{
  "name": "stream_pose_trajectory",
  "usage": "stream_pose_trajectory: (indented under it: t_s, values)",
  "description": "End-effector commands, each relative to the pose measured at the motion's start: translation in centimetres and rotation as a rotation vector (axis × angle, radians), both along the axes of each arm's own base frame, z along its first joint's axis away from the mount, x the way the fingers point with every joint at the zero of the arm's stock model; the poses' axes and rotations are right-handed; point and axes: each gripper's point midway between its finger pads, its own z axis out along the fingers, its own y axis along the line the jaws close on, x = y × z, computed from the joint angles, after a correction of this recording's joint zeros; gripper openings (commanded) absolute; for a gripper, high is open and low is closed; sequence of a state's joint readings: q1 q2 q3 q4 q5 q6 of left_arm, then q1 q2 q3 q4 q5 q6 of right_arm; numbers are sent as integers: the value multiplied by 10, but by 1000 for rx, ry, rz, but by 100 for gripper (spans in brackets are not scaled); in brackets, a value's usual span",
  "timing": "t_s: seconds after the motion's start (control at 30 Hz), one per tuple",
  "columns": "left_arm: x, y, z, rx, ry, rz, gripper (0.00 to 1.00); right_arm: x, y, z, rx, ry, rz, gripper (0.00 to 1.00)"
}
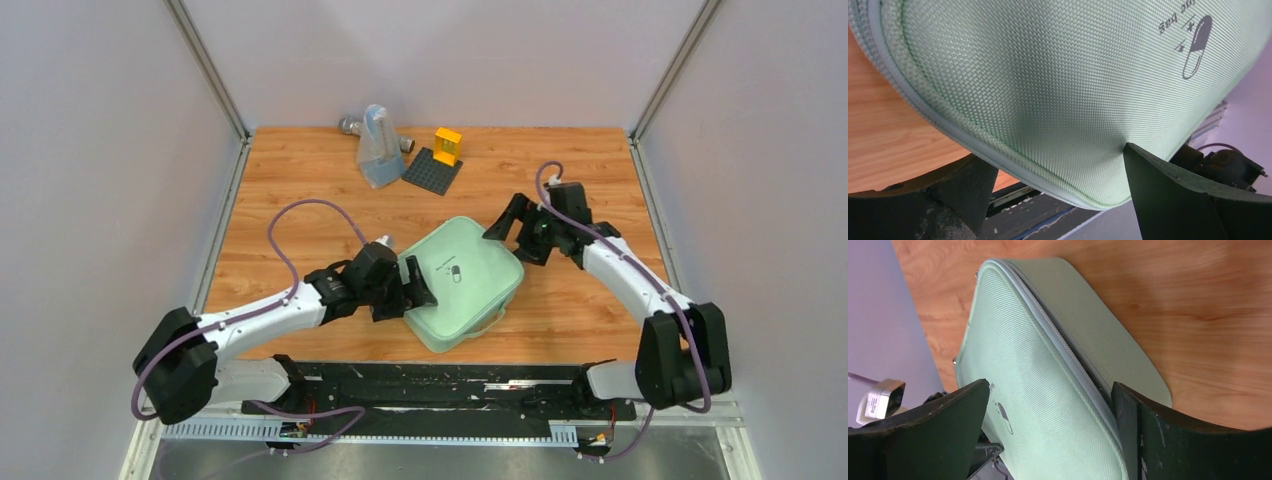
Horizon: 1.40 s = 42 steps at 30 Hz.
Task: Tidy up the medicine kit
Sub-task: Adjust the medicine box at the center of the board.
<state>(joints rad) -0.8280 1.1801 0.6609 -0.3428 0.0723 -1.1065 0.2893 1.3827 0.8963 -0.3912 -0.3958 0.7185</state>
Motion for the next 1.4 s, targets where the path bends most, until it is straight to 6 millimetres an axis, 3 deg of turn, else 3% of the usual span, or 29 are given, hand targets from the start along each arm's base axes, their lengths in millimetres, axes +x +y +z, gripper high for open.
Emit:
stream_pose_trajectory:
  t_s: [0.0, 0.13, 0.3, 0.4, 0.57, 0.77, 0.93, 1.1, 1.27, 1.37]
  values:
    - [24, -37, 39, -121, -134, -18, 100, -3, -46, 18, -87, -93, -75, 96]
    - [23, -25, 40, -87, -165, -10, 100, -23, -72, 15, -144, -101, -148, 97]
    - [29, 10, 55, 9, -279, 49, 100, -52, -77, 19, -82, -96, -255, 100]
    - [36, 18, 69, 39, -363, 42, 100, -68, -80, 21, -34, -100, -314, 100]
    - [68, 22, 96, 118, -458, -2, 100, -91, -68, 18, 82, -72, -316, 100]
    - [112, 5, 97, 80, -479, -115, 100, -107, -42, 3, 203, 36, -196, 100]
    - [133, -20, 88, 13, -496, -236, 100, -103, -25, -5, 283, 79, -119, 100]
    - [144, -38, 77, -9, -514, -342, 100, -79, -22, -6, 250, 80, -94, 100]
    - [158, -49, 60, 2, -502, -371, 100, -56, -15, 7, 263, 43, -57, 100]
    - [155, -53, 53, -10, -473, -391, 100, -43, -12, 14, 258, 28, -34, 100]
